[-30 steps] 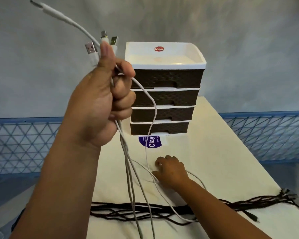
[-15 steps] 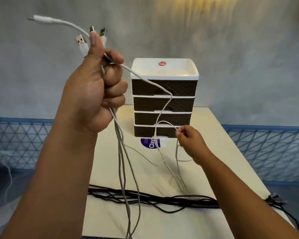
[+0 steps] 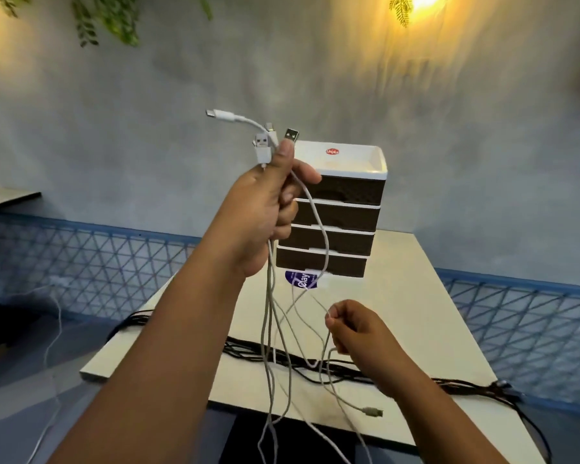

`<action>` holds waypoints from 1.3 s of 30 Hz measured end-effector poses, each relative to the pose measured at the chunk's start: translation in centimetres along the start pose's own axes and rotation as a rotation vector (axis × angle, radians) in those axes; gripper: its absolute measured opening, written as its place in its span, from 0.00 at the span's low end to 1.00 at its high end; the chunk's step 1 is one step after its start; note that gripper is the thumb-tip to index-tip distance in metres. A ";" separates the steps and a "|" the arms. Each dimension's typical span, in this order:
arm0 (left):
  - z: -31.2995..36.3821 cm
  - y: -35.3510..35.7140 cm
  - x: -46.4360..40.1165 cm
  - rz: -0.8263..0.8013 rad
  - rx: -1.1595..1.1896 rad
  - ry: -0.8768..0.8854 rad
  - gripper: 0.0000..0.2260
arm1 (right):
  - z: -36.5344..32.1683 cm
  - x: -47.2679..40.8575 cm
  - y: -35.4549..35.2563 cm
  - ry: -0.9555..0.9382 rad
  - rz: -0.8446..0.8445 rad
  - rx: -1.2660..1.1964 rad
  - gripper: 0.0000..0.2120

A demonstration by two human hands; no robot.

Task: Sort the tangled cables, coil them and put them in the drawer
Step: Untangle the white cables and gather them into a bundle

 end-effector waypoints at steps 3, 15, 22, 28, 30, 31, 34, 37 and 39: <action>0.9 0.1 1.1 0.042 -0.057 0.034 0.21 | 1.5 3.2 1.6 0.042 -0.065 -0.078 0.05; 5.5 -2.1 2.3 -0.073 0.214 0.098 0.17 | 4.5 8.9 6.1 0.216 -0.368 0.226 0.06; 1.2 -2.6 5.1 -0.254 0.070 -0.060 0.17 | -8.8 8.9 3.7 -0.116 0.233 -0.056 0.07; -2.7 -3.8 7.8 -0.332 0.070 -0.178 0.17 | -15.9 10.8 7.6 -0.323 0.318 -0.088 0.09; -3.2 -4.7 8.3 -0.341 0.074 -0.198 0.16 | -15.5 11.2 8.7 -0.313 0.316 -0.140 0.10; -3.4 -5.1 8.5 -0.341 0.080 -0.213 0.16 | -15.3 11.3 9.3 -0.306 0.316 -0.193 0.11; -4.4 -6.0 8.7 -0.305 0.173 -0.250 0.16 | -14.0 11.6 10.7 -0.243 0.371 -0.393 0.12; -5.7 -6.9 8.4 -0.228 0.324 -0.312 0.07 | -12.9 11.8 11.4 -0.182 0.455 -0.628 0.13; -6.7 -7.1 8.4 -0.222 0.371 -0.348 0.11 | -12.6 12.0 11.3 -0.175 0.513 -0.693 0.13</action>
Point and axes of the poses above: each hand's wrist, its own x-axis away from the middle knuckle, its own y-axis out of the palm, z = x × y, the point moved 8 cm from there along -x, towards the middle knuckle, and after that the axes turned 3 degrees about z, right-handed, at the moved point
